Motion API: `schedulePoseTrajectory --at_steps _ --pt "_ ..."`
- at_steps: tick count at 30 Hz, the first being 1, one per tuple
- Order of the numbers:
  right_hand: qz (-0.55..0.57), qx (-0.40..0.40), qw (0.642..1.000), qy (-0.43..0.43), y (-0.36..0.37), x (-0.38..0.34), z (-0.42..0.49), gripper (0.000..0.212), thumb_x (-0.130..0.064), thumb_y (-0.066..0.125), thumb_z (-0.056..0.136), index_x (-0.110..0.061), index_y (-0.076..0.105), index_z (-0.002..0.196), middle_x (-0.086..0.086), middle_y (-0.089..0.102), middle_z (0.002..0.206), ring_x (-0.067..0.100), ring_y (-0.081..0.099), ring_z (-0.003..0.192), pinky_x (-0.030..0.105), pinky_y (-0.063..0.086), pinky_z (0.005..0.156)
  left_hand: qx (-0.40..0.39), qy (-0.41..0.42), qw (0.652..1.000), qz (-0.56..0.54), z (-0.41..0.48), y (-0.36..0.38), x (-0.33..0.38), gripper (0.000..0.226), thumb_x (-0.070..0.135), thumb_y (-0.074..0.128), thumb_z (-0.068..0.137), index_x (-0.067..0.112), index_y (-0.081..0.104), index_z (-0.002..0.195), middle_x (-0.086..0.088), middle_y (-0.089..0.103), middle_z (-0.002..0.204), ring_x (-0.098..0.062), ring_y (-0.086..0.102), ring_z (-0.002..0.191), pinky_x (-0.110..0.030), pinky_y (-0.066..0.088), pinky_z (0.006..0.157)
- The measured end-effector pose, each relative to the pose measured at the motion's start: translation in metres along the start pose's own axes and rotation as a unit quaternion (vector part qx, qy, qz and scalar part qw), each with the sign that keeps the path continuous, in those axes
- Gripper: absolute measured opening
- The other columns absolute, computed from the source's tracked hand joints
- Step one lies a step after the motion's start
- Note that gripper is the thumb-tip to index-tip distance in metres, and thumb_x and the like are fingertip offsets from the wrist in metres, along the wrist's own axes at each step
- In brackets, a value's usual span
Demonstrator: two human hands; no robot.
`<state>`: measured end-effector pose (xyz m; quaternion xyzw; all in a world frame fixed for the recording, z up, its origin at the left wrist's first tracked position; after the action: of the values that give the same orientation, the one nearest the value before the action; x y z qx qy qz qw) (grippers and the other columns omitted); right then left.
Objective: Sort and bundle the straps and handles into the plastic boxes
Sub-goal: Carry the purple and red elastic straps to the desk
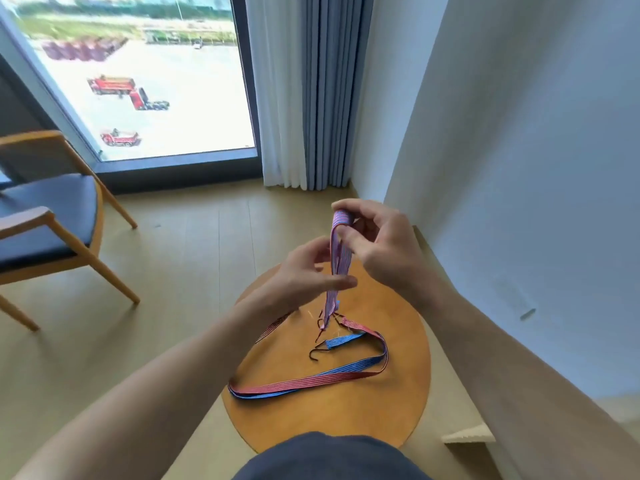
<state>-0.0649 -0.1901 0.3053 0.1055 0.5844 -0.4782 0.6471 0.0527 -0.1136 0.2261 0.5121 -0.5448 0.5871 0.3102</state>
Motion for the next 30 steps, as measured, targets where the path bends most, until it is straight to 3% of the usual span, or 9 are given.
schedulePoseTrajectory --at_steps 4,8,12,14,18,22,25,28,30 --pt "0.116 0.018 0.993 -0.002 -0.016 -0.02 0.002 0.026 -0.008 0.066 0.09 -0.016 0.072 0.115 -0.006 0.07 0.087 0.013 0.065 0.076 0.031 0.057 0.077 -0.035 -0.012 0.999 -0.039 0.002 0.013 0.005 0.039 0.007 0.087 0.08 0.022 0.068 0.111 -0.001 0.075 0.106 0.001 0.071 0.088 -0.014 0.057 0.074" --pt "0.207 0.063 0.976 -0.004 -0.04 -0.025 0.0 0.023 -0.006 0.064 0.089 -0.011 0.071 0.111 -0.004 0.069 0.079 0.012 0.063 0.066 0.021 0.053 0.064 -0.081 -0.032 0.996 -0.024 0.001 0.035 -0.01 0.013 0.006 0.079 0.086 0.01 0.074 0.097 -0.002 0.072 0.088 -0.004 0.069 0.077 -0.014 0.055 0.069" --pt "0.305 0.172 0.933 0.081 -0.08 0.014 -0.006 0.02 -0.003 0.061 0.091 -0.002 0.071 0.109 0.009 0.066 0.079 0.018 0.059 0.063 0.03 0.054 0.067 -0.108 -0.09 0.99 -0.001 -0.011 0.045 -0.051 0.004 0.009 0.073 0.091 0.013 0.072 0.092 -0.004 0.069 0.085 -0.018 0.069 0.083 -0.032 0.057 0.083" --pt "0.323 0.213 0.913 0.132 -0.095 0.047 -0.015 0.017 0.002 0.058 0.095 -0.003 0.071 0.105 0.011 0.064 0.081 0.018 0.058 0.062 0.031 0.055 0.065 -0.078 -0.125 0.989 -0.025 -0.018 0.035 -0.071 0.007 0.015 0.073 0.094 0.013 0.072 0.1 -0.005 0.066 0.082 -0.018 0.066 0.075 -0.032 0.059 0.078" --pt "0.276 0.23 0.893 0.27 -0.088 0.127 -0.043 0.02 0.009 0.053 0.095 -0.004 0.066 0.103 0.012 0.066 0.084 0.02 0.061 0.064 0.028 0.056 0.061 0.096 -0.155 0.976 -0.122 -0.016 0.005 -0.077 0.016 0.009 0.078 0.09 0.015 0.071 0.102 0.001 0.061 0.073 -0.01 0.051 0.055 -0.029 0.049 0.059" --pt "0.207 0.146 0.888 0.384 -0.046 0.198 -0.089 0.016 0.01 0.057 0.095 -0.004 0.063 0.099 0.019 0.066 0.097 0.023 0.066 0.073 0.031 0.061 0.066 0.144 -0.139 0.947 -0.252 -0.005 -0.014 -0.046 0.045 -0.013 0.073 0.083 0.009 0.063 0.121 -0.007 0.065 0.083 -0.014 0.049 0.054 -0.031 0.04 0.055" --pt "0.153 0.036 0.896 0.416 -0.002 0.22 -0.12 0.017 0.003 0.069 0.091 -0.003 0.067 0.107 0.021 0.07 0.101 0.024 0.072 0.077 0.039 0.063 0.078 0.119 -0.098 0.953 -0.26 -0.001 -0.019 -0.016 0.056 -0.021 0.068 0.08 0.01 0.06 0.126 -0.005 0.065 0.076 -0.017 0.055 0.061 -0.032 0.048 0.06" --pt "0.154 -0.103 0.89 0.417 0.038 0.212 -0.127 0.049 0.005 0.075 0.085 -0.007 0.061 0.131 0.013 0.073 0.111 0.025 0.072 0.1 0.037 0.06 0.089 0.091 -0.076 0.973 -0.2 0.0 -0.013 0.011 0.059 -0.025 0.065 0.079 0.011 0.062 0.126 -0.006 0.063 0.077 -0.018 0.058 0.065 -0.029 0.052 0.064" --pt "0.158 -0.2 0.888 0.382 0.053 0.196 -0.119 0.083 0.0 0.083 0.076 -0.02 0.046 0.148 0.0 0.059 0.135 0.018 0.057 0.126 0.033 0.051 0.103 0.076 -0.066 0.985 -0.136 -0.001 -0.007 0.023 0.058 -0.025 0.064 0.08 0.011 0.063 0.124 -0.012 0.059 0.083 -0.022 0.056 0.07 -0.033 0.05 0.069"
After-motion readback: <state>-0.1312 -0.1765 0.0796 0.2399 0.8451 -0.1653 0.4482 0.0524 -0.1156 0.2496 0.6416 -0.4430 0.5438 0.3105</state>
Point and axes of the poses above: each hand's wrist, its own z-axis towards the middle knuckle, its own y-axis out of the palm, x = y × z, the point moved 5 cm from there along z, towards the middle knuckle
